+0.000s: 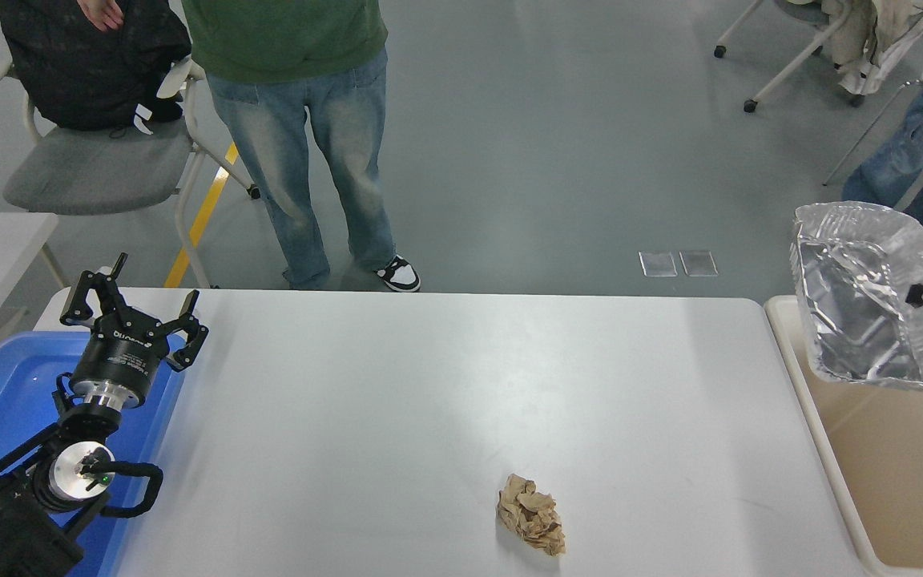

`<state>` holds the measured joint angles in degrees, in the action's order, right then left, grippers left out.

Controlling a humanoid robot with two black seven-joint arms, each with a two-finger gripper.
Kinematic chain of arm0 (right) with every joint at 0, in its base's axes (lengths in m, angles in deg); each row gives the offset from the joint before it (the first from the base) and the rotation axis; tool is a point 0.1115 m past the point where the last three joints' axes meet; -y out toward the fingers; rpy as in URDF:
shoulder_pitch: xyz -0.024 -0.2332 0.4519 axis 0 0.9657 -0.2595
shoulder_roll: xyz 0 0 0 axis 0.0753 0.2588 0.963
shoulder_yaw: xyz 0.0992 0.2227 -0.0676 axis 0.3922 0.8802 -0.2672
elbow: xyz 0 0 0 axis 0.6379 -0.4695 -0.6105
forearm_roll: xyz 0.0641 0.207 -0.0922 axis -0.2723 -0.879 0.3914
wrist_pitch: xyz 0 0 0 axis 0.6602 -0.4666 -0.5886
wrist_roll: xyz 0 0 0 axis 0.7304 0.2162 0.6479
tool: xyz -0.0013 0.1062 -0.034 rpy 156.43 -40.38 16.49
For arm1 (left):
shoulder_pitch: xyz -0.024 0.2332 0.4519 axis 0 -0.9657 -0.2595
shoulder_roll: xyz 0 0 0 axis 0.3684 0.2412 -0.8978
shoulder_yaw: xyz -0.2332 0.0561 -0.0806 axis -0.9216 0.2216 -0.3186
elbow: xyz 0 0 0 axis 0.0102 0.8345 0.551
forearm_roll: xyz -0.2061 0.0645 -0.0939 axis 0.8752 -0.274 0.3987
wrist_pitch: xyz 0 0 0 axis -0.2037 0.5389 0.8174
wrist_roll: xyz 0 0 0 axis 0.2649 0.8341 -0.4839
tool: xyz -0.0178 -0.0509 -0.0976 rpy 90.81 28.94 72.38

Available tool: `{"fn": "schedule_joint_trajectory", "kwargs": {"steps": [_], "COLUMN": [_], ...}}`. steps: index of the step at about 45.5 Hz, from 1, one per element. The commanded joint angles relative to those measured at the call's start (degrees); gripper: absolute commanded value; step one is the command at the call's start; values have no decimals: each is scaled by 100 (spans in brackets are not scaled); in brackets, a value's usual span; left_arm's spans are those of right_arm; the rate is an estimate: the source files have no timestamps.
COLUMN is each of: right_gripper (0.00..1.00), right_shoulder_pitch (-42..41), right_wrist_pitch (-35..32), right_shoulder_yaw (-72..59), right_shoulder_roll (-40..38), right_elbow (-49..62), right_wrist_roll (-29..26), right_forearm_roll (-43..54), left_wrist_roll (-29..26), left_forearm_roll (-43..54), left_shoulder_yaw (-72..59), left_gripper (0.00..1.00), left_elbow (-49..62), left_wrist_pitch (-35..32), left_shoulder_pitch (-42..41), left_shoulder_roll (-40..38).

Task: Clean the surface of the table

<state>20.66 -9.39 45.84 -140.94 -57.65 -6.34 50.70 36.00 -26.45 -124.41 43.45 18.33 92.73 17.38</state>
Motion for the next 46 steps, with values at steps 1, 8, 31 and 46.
{"fn": "schedule_joint_trajectory", "kwargs": {"steps": [1,8,31,46], "right_gripper": [0,0,0,0], "right_shoulder_pitch": [542,1288,2414,2792], "right_wrist_pitch": [3,91,460,1637], "right_shoulder_yaw": [4,83,92,-23], "right_shoulder_roll": [343,923,3612,4747], "right_elbow": [1085,1999,6112,7248], "right_wrist_roll": [255,387,448,299], "right_forearm_roll": [-309,-555,-1356,-1602], "left_wrist_roll": [0,0,0,0], "left_forearm_roll": [-2,-2,-2,-2], "left_shoulder_yaw": [0,0,0,0], "left_gripper": [99,99,99,99], "left_elbow": [0,0,0,0], "left_wrist_pitch": [0,-8,0,0], "left_shoulder_pitch": [0,0,0,0], "left_shoulder_roll": [3,4,4,-5]}}
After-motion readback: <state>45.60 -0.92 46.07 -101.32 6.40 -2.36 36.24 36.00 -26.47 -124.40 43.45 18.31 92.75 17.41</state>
